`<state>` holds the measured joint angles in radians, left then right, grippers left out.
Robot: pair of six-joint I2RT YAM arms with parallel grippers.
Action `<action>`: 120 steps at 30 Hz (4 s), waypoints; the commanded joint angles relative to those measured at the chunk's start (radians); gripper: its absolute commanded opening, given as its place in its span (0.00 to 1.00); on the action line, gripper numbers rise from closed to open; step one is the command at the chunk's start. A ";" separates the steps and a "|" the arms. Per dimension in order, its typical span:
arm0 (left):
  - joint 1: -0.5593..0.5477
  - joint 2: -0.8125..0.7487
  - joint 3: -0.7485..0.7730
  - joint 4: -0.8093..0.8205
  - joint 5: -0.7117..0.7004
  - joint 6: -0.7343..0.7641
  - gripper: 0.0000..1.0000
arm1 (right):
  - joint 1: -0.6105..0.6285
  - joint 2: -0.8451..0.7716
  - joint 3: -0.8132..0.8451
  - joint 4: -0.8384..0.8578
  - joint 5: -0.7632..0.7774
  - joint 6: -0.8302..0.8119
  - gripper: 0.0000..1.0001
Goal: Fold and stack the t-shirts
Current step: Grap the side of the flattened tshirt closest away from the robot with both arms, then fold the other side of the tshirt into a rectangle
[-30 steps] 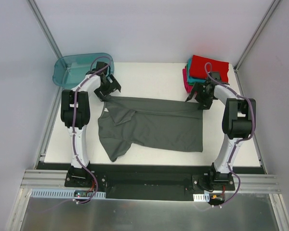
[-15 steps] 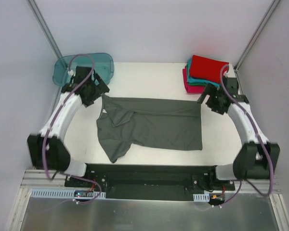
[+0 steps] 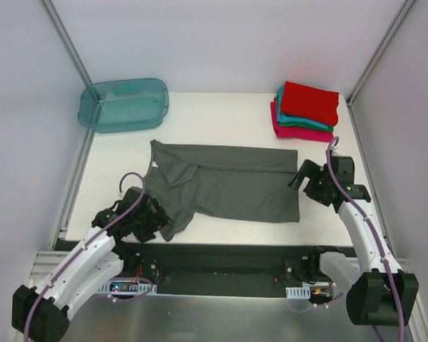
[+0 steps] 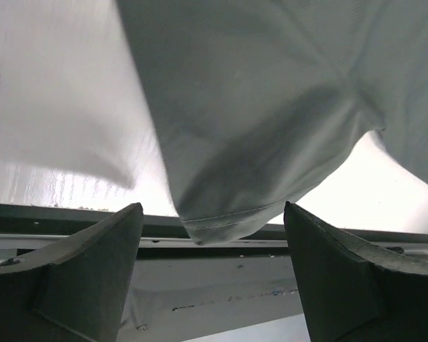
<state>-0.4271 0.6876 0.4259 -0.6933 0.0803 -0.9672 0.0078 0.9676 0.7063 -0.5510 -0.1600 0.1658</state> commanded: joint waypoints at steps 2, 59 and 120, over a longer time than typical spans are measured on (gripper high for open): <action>-0.029 -0.120 -0.122 -0.011 0.061 -0.191 0.73 | -0.005 -0.078 -0.094 0.129 -0.065 0.014 0.96; -0.038 -0.269 -0.075 0.141 -0.034 -0.039 0.00 | -0.002 -0.115 -0.344 0.052 -0.036 0.176 0.49; 0.188 0.881 0.813 0.362 -0.245 0.243 0.00 | -0.002 0.599 0.298 0.269 -0.038 0.136 0.01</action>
<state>-0.2478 1.4948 1.1587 -0.3603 -0.2173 -0.8001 0.0078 1.5417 0.9497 -0.3084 -0.2504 0.2882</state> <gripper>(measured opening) 0.003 0.012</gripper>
